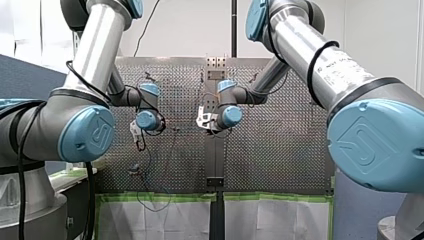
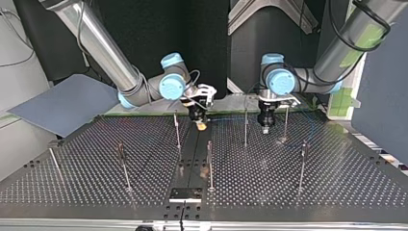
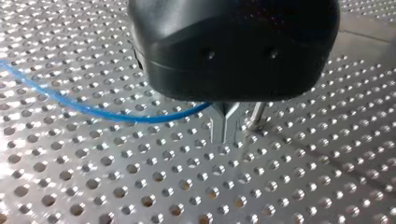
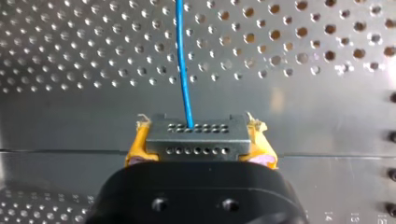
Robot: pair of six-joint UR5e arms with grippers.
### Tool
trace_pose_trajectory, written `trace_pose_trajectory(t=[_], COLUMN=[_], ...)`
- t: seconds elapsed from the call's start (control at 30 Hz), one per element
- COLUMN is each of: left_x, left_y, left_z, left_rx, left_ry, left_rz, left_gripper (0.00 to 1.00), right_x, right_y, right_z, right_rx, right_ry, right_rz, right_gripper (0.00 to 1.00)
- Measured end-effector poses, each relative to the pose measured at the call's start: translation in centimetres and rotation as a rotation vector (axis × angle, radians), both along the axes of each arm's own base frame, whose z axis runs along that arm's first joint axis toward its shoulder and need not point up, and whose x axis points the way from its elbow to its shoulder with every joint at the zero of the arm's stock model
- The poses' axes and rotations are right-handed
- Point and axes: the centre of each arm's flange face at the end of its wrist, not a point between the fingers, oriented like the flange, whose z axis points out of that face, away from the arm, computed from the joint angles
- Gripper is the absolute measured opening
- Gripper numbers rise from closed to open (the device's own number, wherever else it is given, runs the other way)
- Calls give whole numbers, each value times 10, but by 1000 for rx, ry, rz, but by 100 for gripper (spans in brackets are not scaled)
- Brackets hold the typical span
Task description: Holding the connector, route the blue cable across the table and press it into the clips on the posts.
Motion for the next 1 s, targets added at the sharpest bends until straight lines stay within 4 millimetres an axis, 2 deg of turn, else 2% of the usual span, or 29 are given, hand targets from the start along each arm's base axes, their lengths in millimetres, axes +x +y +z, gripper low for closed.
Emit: trace_pose_trajectory(t=[0.23,0.27,0.3,0.33,0.37,0.4,0.47,0.5,0.53,0.87,1.0], left_x=[3,3,2,2,1,0,-2,-3,-5,-19,-32], left_y=[3,3,3,3,3,3,2,2,2,-8,-15], left_z=[2,2,2,1,1,0,-1,-2,-3,-6,-5], left_rx=[-4,-3,-2,-1,1,2,9,15,24,90,125], left_ry=[-10,-9,-8,-5,0,6,22,31,42,121,154], left_rz=[1,1,3,7,11,16,29,34,41,42,41], left_gripper=[0,11,11,29,42,42,77,77,100,100,100], right_x=[-2,-2,-2,-2,-2,-2,-3,-3,-3,-9,-11], right_y=[-4,-4,-4,-5,-5,-6,-7,-7,-8,-13,-14], right_z=[1,1,1,2,2,3,3,3,3,3,2], right_rx=[-2,-2,-3,-4,-4,-5,-5,-4,-3,3,7], right_ry=[-3,-3,-4,-5,-5,-7,-8,-8,-7,-1,5], right_rz=[3,3,3,3,4,5,5,4,4,-6,-9], right_gripper=[0,0,0,0,0,0,0,0,0,0,0])
